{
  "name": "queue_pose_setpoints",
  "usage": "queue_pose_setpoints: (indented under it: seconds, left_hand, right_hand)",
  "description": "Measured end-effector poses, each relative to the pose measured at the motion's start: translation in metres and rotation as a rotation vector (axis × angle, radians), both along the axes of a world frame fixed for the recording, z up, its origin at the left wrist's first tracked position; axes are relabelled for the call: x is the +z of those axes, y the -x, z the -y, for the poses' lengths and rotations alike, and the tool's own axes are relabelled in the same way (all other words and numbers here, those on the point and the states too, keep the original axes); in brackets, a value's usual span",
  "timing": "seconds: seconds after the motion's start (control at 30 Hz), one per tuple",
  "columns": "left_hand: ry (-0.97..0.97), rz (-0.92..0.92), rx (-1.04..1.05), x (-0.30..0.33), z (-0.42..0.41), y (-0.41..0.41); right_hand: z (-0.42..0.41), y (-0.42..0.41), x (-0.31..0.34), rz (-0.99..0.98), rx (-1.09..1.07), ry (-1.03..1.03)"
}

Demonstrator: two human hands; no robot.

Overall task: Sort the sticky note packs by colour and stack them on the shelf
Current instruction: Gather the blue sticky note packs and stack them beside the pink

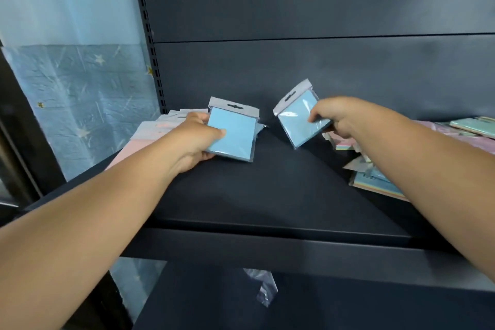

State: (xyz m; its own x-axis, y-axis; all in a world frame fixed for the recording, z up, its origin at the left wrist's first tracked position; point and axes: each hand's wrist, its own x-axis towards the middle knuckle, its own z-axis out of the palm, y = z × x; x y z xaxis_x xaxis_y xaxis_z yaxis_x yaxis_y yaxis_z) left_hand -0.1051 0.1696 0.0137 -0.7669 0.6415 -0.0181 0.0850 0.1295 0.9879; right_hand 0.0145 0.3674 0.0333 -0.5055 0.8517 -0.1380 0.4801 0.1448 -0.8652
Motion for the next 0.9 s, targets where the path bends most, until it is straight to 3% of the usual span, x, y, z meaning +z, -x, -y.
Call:
queue_pose_setpoints:
  seconds: [0.1, 0.27, 0.43, 0.6, 0.67, 0.73, 0.8, 0.9]
  left_hand:
    - [0.089, -0.061, -0.008, 0.002, -0.018, 0.007]
    - [0.231, -0.157, 0.072, -0.004, -0.030, 0.017]
    - [0.076, -0.089, 0.128, 0.001, -0.023, 0.017]
    - [0.011, -0.162, 0.098, 0.005, 0.002, 0.017]
    - [0.029, -0.259, 0.028, 0.002, 0.018, 0.011]
    - [0.130, -0.482, -0.055, -0.002, 0.033, 0.005]
    - [0.267, -0.719, -0.135, -0.006, 0.045, -0.001]
    - [0.419, -0.827, -0.228, -0.012, 0.053, -0.003]
  right_hand:
    - [0.009, -0.009, 0.011, -0.146, -0.043, 0.071]
    - [0.040, -0.022, 0.016, -0.259, 0.088, 0.287]
    - [0.075, -0.016, 0.006, -0.327, 0.199, 0.411]
    - [0.108, 0.002, -0.007, -0.272, 0.275, 0.412]
    - [0.119, 0.009, -0.011, -0.279, 0.291, 0.413]
    - [0.127, 0.014, -0.015, -0.298, 0.291, 0.423]
    - [0.133, 0.016, -0.018, -0.249, 0.270, 0.359]
    - [0.129, 0.018, -0.019, 0.034, 0.195, -0.029]
